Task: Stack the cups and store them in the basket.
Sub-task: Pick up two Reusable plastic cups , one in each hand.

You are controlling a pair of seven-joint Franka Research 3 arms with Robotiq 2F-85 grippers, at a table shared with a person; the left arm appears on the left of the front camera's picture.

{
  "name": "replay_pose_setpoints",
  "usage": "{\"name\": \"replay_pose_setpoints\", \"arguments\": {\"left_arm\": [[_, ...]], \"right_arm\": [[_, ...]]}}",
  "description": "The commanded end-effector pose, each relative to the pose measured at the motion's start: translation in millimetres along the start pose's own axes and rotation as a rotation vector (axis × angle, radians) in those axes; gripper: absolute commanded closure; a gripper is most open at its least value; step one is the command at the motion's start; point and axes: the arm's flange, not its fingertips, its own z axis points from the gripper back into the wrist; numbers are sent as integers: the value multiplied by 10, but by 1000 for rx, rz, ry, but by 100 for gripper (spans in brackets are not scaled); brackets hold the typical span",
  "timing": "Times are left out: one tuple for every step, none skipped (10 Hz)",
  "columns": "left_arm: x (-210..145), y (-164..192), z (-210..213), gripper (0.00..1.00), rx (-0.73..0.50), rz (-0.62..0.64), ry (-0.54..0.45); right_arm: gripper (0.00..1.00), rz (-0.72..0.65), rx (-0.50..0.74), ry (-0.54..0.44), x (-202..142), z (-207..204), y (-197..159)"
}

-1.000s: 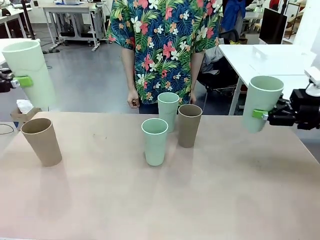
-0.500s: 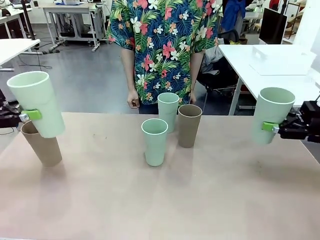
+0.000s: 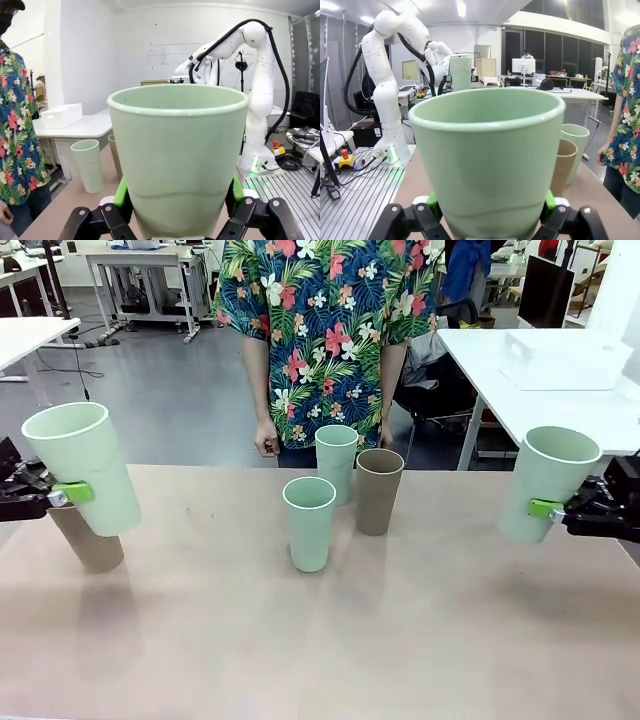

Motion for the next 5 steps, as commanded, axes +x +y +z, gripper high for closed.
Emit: {"name": "replay_pose_setpoints", "arguments": {"left_arm": [[-60,48,-184,13,-30,-35,22],[-127,130,-239,13,-45,-24,37],[-151,197,-270,13,-56,-14,39],[-140,216,-285,13,-63,-12,38],[-135,245,-310,13,-69,-11,43]], "right_arm": [[15,25,-9,-10,32,10,261],[15,18,-33,-1,42,-13,320],[15,9,-48,4,55,-23,340],[15,-3,-61,4,65,-39,346],[15,-8,-66,7,71,-52,335]]}}
